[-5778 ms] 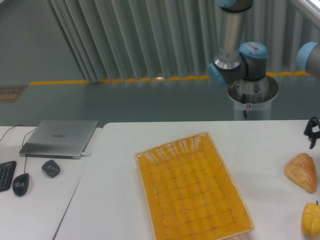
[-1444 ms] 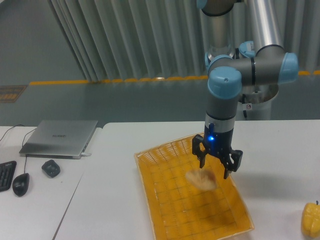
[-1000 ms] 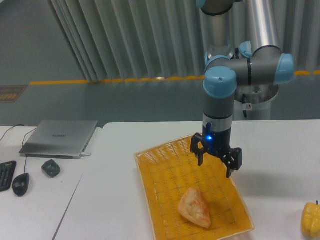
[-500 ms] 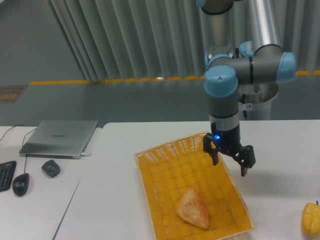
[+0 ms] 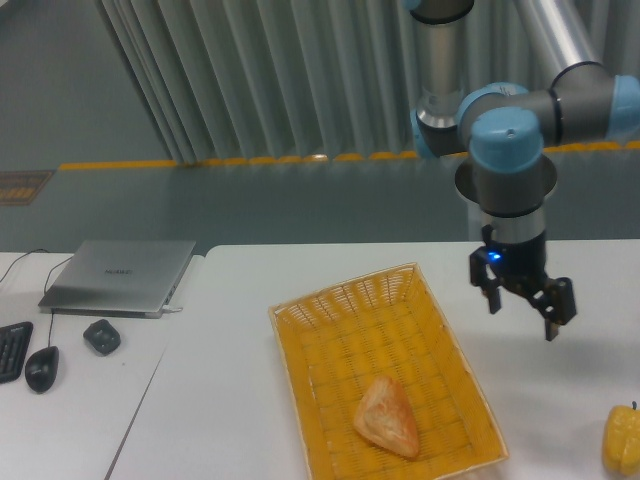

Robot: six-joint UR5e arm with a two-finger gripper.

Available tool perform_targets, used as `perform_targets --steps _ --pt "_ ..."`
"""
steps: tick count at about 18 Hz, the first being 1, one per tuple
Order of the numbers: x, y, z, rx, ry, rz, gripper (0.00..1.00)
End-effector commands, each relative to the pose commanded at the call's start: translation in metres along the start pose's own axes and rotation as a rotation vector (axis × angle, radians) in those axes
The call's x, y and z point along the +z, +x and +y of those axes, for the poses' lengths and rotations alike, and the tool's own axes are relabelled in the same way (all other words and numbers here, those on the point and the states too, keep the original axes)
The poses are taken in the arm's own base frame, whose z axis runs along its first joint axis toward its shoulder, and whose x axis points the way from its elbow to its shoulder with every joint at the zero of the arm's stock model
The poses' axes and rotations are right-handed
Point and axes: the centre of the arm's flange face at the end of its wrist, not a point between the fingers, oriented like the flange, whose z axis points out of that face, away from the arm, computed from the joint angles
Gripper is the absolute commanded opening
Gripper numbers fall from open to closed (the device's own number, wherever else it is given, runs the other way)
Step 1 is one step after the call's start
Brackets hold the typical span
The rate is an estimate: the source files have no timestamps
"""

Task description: Place the triangular bread in the basket

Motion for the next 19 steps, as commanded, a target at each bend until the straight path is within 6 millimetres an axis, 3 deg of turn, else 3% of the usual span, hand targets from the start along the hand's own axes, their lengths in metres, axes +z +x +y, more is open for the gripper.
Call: perform_targets --steps 10,13,19 --pt "0.012 -0.058 0.096 0.102 -0.029 0.012 1.00" --pt "0.013 -0.066 0.110 0.110 -0.033 0.009 1.00" --pt "0.016 -0.069 0.116 0.104 -0.034 0.014 1.00"
